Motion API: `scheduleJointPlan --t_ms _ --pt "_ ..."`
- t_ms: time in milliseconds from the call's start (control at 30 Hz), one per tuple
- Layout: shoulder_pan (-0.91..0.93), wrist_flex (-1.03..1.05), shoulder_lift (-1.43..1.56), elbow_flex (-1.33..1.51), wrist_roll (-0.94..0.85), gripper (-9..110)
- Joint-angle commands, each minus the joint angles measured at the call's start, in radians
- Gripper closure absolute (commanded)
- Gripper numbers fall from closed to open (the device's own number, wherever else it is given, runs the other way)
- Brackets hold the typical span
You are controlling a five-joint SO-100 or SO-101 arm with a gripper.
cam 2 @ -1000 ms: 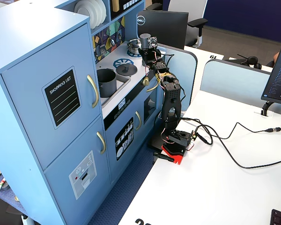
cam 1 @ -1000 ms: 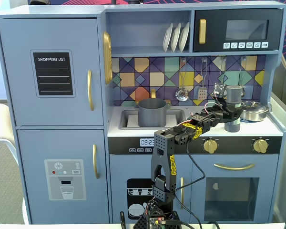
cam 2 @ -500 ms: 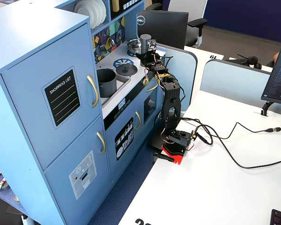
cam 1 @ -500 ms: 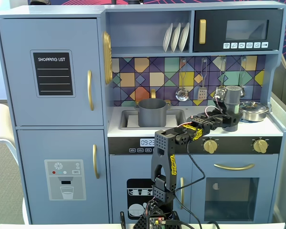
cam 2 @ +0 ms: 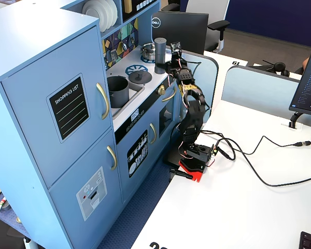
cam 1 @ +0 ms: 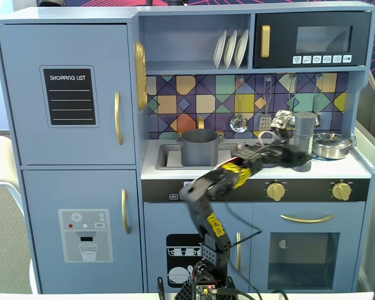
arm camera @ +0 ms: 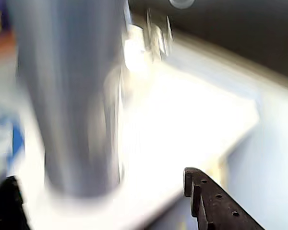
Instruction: Put salt in the gray recipient
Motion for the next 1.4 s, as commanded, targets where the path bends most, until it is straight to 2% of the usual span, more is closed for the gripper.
scheduleJointPlan --t_ms 0,33,67,167,233,333,533,633,1000,1367 --pt "-0.087 0.379 0.522 0.186 -0.114 84" --pt "-0.161 0.523 0.615 0.229 -0.212 96" --pt "-0.242 0.664 0.693 0.262 -0.293 101" --pt "-0.535 0.907 0.853 0.377 -0.175 101" --pt "-0.724 0.920 0.927 0.492 -0.074 101" --pt "-0.862 0.804 1.012 0.704 0.055 101" --pt "-0.919 0.541 1.034 1.092 0.077 101" --pt "-0.936 0.485 1.015 1.197 0.117 101" --pt "-0.925 0.784 1.086 1.218 -0.006 98" --pt "-0.922 0.796 1.086 1.220 -0.021 96"
